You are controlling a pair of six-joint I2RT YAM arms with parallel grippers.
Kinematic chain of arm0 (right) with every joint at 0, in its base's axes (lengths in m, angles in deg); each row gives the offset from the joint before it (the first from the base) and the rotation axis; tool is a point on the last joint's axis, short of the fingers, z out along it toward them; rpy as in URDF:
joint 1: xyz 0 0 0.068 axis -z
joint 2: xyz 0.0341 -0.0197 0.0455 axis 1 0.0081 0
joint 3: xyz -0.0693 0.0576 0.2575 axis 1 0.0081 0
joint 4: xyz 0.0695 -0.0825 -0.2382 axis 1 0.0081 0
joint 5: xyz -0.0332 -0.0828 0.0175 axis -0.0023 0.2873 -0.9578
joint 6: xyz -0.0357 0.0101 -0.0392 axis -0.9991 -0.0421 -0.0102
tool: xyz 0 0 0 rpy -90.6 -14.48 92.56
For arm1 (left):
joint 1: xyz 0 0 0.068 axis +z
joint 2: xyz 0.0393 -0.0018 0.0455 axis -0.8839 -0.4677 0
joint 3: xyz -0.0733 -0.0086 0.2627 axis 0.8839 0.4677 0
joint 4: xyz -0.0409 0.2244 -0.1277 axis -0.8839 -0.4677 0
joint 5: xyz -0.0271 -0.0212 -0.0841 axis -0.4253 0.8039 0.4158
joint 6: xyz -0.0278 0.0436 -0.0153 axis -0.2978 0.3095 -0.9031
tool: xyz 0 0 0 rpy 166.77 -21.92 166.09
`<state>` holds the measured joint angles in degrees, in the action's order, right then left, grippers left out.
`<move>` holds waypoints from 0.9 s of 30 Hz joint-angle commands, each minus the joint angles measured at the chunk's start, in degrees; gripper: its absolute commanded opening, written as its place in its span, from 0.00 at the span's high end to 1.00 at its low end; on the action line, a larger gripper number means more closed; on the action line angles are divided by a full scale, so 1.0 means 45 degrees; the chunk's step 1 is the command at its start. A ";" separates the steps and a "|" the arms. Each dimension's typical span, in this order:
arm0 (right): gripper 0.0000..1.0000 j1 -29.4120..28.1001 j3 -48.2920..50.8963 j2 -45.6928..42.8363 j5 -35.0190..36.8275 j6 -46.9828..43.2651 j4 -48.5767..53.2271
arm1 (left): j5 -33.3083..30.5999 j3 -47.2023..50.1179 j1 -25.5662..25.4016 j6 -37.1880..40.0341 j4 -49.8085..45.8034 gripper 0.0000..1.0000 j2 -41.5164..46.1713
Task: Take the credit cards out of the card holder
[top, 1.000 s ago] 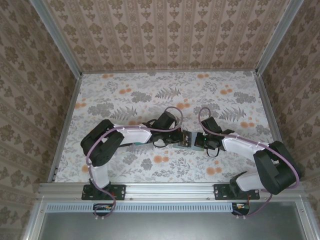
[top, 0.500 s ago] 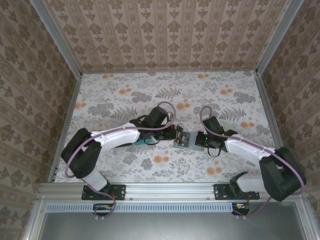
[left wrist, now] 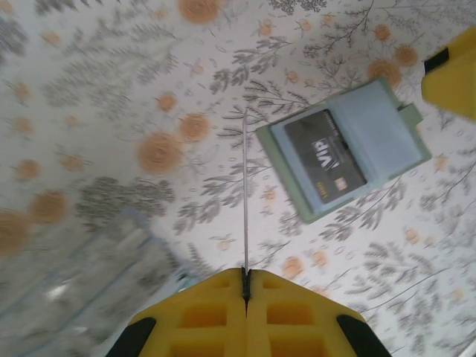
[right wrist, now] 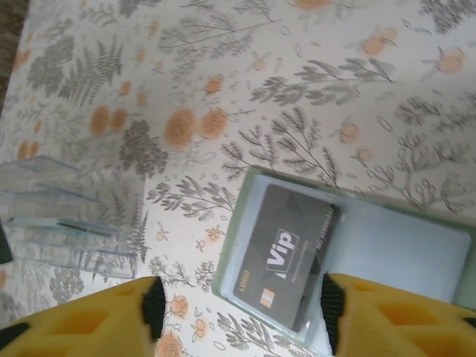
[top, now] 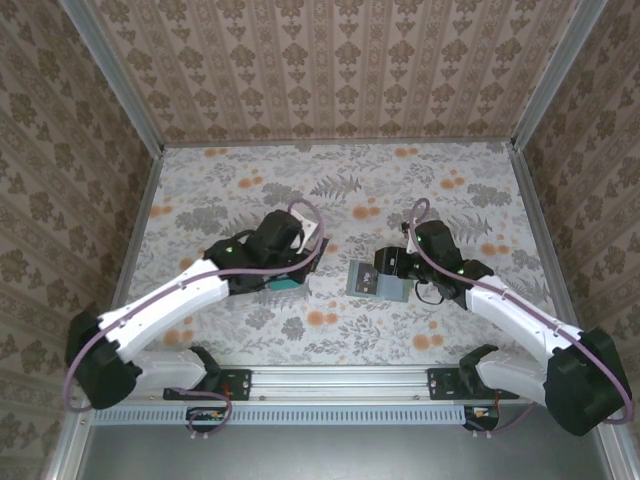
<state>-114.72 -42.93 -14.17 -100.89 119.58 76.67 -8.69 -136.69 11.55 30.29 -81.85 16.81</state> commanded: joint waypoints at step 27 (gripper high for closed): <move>0.00 -0.0144 0.0977 -0.2346 0.0475 0.0045 -0.0969 | -0.1561 0.3209 0.2678 1.2818 -0.5164 1.00 0.5066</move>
<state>-114.99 -39.26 -24.09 -100.15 119.45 72.72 -17.59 -123.03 22.09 81.89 -106.11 39.36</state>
